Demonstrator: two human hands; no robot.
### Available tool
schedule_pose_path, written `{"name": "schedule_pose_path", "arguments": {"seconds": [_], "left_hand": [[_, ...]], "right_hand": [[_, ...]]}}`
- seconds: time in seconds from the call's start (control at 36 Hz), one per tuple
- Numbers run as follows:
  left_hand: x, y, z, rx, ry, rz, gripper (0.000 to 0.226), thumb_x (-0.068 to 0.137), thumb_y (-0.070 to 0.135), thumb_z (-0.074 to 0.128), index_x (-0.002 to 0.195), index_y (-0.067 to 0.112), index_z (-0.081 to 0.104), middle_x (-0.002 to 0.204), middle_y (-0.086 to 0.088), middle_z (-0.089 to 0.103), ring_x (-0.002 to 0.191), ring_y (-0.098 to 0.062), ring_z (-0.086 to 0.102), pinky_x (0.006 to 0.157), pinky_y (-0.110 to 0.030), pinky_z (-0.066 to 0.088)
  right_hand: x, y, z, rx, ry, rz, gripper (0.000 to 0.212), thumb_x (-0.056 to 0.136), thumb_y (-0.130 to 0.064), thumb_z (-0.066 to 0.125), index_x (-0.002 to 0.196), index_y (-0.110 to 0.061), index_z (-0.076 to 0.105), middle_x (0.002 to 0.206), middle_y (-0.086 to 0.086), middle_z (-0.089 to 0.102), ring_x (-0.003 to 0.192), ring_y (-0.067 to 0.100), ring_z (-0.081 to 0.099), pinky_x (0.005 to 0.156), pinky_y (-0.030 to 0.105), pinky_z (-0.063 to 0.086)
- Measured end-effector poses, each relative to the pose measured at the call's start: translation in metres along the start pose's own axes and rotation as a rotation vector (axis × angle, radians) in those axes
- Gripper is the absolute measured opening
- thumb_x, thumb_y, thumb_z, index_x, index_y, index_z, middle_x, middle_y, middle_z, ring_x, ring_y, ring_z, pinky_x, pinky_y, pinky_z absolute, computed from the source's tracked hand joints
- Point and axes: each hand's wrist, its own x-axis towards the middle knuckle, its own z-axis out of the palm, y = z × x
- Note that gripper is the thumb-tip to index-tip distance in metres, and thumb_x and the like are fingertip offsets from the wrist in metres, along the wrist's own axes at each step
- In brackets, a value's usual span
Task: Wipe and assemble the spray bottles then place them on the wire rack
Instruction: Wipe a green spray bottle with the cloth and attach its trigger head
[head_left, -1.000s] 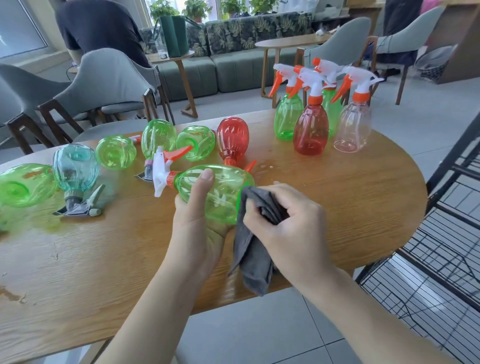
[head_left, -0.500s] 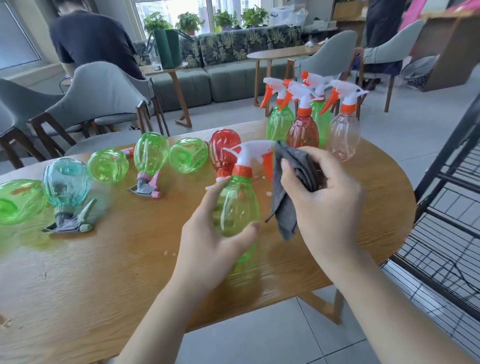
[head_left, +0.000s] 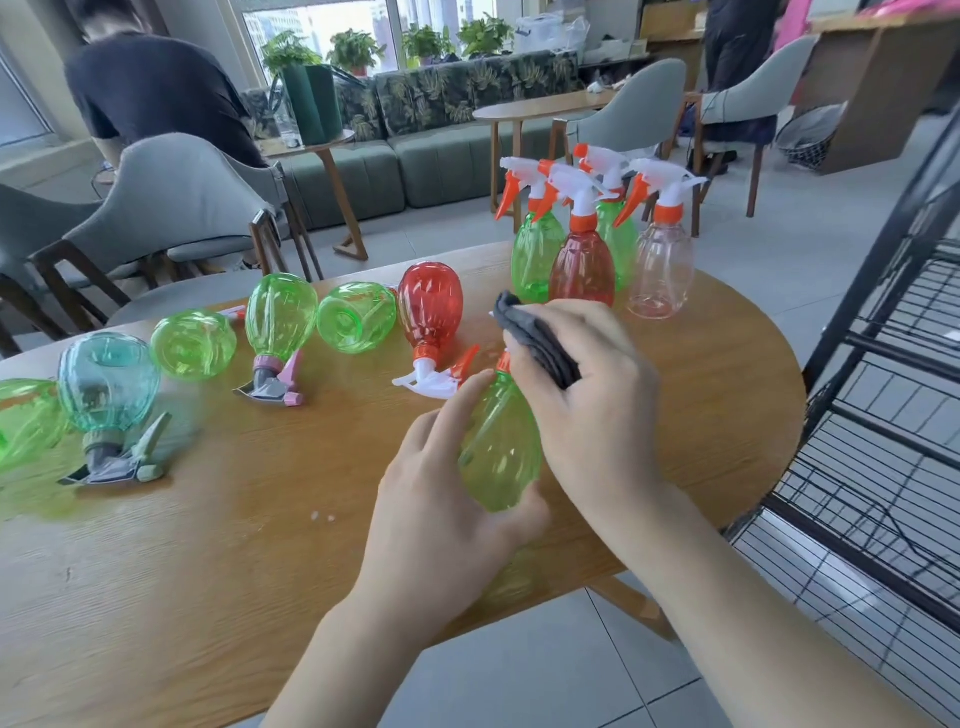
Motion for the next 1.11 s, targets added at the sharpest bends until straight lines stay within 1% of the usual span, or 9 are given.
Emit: {"name": "schedule_pose_path", "arguments": {"seconds": [0.14,0.31,0.47,0.56,0.61,0.75,0.83,0.97,1.11], "left_hand": [[-0.003,-0.001,0.001,-0.017,0.055,-0.004,0.086,0.068,0.043,0.077,0.147,0.049,0.045,0.115,0.022,0.062,0.108,0.002,0.058,0.086,-0.007,0.041],[-0.005,-0.004,-0.002,-0.036,0.062,0.0,0.084,0.067,0.043,0.077,0.144,0.053,0.045,0.111,0.023,0.063,0.105,-0.001,0.06,0.084,-0.018,0.046],[-0.006,-0.004,0.0,-0.04,0.063,0.019,0.083,0.067,0.043,0.076,0.143,0.054,0.045,0.11,0.024,0.062,0.106,0.0,0.06,0.085,-0.02,0.047],[-0.006,-0.006,0.0,-0.066,0.092,0.028,0.078,0.067,0.042,0.077,0.137,0.057,0.046,0.114,0.03,0.062,0.11,0.001,0.06,0.089,-0.014,0.046],[-0.005,-0.007,0.0,-0.081,0.113,0.029,0.078,0.067,0.041,0.077,0.134,0.064,0.043,0.119,0.037,0.058,0.113,0.005,0.058,0.09,-0.008,0.042],[-0.003,-0.011,-0.004,-0.099,0.107,0.023,0.08,0.069,0.039,0.081,0.131,0.069,0.04,0.121,0.044,0.055,0.099,-0.002,0.063,0.085,-0.012,0.045],[-0.004,-0.012,-0.006,-0.108,0.098,0.028,0.08,0.069,0.038,0.08,0.132,0.067,0.041,0.12,0.043,0.055,0.095,-0.001,0.063,0.084,-0.013,0.045],[-0.004,-0.012,-0.005,-0.131,0.108,0.02,0.078,0.069,0.035,0.08,0.135,0.059,0.046,0.12,0.041,0.058,0.115,0.005,0.059,0.089,-0.006,0.043],[-0.001,-0.021,-0.012,-0.191,0.142,-0.048,0.078,0.069,0.035,0.084,0.138,0.052,0.052,0.116,0.024,0.07,0.107,-0.003,0.066,0.089,-0.017,0.051]], "right_hand": [[0.001,0.013,-0.005,-0.062,-0.017,-0.01,0.023,0.086,0.001,0.075,0.109,0.0,0.074,0.104,0.01,0.067,0.095,0.003,0.055,0.088,0.005,0.043],[-0.001,0.037,-0.013,-0.168,0.03,0.144,0.009,0.094,-0.01,0.072,0.097,-0.002,0.068,0.086,0.001,0.057,0.075,0.002,0.041,0.068,0.002,0.034],[-0.006,0.027,-0.007,-0.105,0.063,0.032,0.01,0.092,-0.004,0.074,0.099,0.002,0.069,0.093,0.006,0.061,0.083,0.002,0.049,0.078,0.002,0.037],[-0.012,0.023,-0.002,-0.073,0.015,-0.046,0.017,0.086,0.004,0.075,0.102,0.006,0.07,0.101,0.016,0.066,0.095,0.014,0.058,0.089,0.008,0.041],[-0.018,0.024,0.001,-0.085,-0.027,-0.05,0.02,0.082,0.004,0.076,0.101,0.005,0.07,0.101,0.015,0.066,0.094,0.023,0.062,0.09,0.014,0.043],[-0.024,0.024,0.002,-0.129,-0.091,-0.014,0.021,0.079,-0.001,0.077,0.099,0.002,0.07,0.099,0.012,0.065,0.09,0.023,0.061,0.084,0.011,0.039],[-0.019,0.021,0.0,-0.111,-0.054,-0.024,0.02,0.083,0.0,0.075,0.103,0.002,0.071,0.1,0.012,0.066,0.092,0.021,0.062,0.084,0.014,0.044],[-0.014,0.024,-0.002,-0.112,-0.047,-0.05,0.023,0.085,0.0,0.074,0.107,0.002,0.072,0.104,0.013,0.067,0.094,0.019,0.062,0.086,0.011,0.043],[-0.03,0.03,0.001,-0.173,-0.176,0.029,0.018,0.073,-0.004,0.079,0.089,-0.005,0.071,0.088,0.005,0.064,0.071,0.019,0.058,0.065,0.018,0.041]]}}
